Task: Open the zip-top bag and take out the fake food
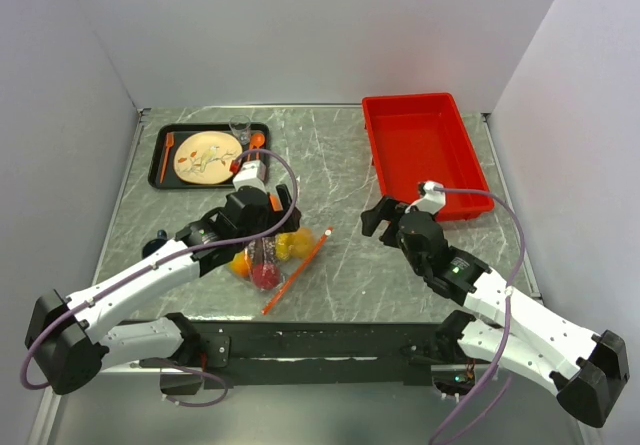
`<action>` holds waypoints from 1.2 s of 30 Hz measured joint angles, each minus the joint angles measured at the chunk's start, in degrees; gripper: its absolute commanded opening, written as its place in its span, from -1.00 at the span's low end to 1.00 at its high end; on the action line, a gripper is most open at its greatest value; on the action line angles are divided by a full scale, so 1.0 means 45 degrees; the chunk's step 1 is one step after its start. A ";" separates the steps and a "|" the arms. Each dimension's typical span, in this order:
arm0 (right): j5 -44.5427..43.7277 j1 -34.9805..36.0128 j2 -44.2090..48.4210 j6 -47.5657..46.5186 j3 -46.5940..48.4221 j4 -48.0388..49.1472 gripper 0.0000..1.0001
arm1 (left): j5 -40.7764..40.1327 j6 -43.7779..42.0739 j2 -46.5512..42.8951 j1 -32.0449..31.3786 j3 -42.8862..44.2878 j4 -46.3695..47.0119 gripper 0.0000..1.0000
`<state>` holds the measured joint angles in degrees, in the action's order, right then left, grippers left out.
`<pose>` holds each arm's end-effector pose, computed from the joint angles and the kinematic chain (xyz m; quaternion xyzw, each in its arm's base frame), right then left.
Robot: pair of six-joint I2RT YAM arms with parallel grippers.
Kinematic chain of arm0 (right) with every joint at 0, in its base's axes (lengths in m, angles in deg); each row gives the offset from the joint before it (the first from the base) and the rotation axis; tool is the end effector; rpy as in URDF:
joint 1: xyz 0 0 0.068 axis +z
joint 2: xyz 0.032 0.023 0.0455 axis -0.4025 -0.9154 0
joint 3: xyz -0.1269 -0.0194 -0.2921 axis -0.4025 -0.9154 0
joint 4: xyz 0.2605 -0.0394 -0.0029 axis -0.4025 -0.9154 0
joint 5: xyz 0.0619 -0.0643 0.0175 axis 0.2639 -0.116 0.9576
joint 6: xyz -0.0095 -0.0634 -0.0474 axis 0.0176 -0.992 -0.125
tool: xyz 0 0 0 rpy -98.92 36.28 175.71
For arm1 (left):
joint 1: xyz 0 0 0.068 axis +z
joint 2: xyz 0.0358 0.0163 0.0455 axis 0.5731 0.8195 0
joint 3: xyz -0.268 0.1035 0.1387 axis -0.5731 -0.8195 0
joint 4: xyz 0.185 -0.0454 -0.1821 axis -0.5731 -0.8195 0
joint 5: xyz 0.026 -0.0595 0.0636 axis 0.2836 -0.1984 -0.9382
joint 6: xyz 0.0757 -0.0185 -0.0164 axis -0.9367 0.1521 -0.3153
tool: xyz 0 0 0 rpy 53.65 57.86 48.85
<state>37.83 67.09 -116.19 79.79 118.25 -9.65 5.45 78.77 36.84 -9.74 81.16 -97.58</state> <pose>0.1544 0.1036 0.2901 0.1114 0.8198 0.2144 0.5192 0.1938 -0.1605 0.3099 -0.0675 0.8679 -0.2231 0.4387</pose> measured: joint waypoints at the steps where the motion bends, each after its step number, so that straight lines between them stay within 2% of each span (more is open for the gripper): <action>1: 0.0029 0.0000 0.0000 -0.0024 -0.0005 0.0024 1.00 | 0.0000 -0.0034 0.0000 0.0000 0.0000 0.0034 0.99; 7: 0.0656 0.0005 -0.0024 -0.0272 -0.0102 0.0437 0.98 | -0.0010 -0.0024 -0.0010 0.0000 0.0146 -0.0121 0.99; 11: 0.1054 0.0049 -0.0092 -0.0364 -0.0359 0.0661 0.85 | 0.0087 0.0015 -0.0151 0.0000 0.0146 -0.0073 0.99; 16: 0.1637 0.0505 -0.0631 -0.0233 -0.0549 0.1073 0.64 | 0.0495 0.0160 -0.0194 0.0000 0.0146 0.0049 0.80; 19: 0.1889 0.1156 -0.1064 -0.0010 -0.0656 0.1384 0.60 | 0.0821 0.0253 0.0063 0.0000 0.0146 0.0160 0.72; 22: 0.2064 0.1690 -0.1613 0.0277 -0.0743 0.1836 0.48 | 0.1263 0.0345 0.0369 0.0000 0.0117 0.0233 0.62; 30: 0.2341 0.1870 -0.3706 0.1083 -0.0957 0.3449 0.40 | 0.1549 0.0311 0.1574 0.0005 0.0228 0.0374 0.46; 36: 0.2380 0.1807 -0.5493 0.1914 -0.0933 0.4566 0.12 | 0.1622 0.0287 0.2769 0.0257 0.0850 0.0306 0.44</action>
<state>48.54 75.22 -140.91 88.41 114.05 10.90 12.75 80.06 49.29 -8.58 84.98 -96.21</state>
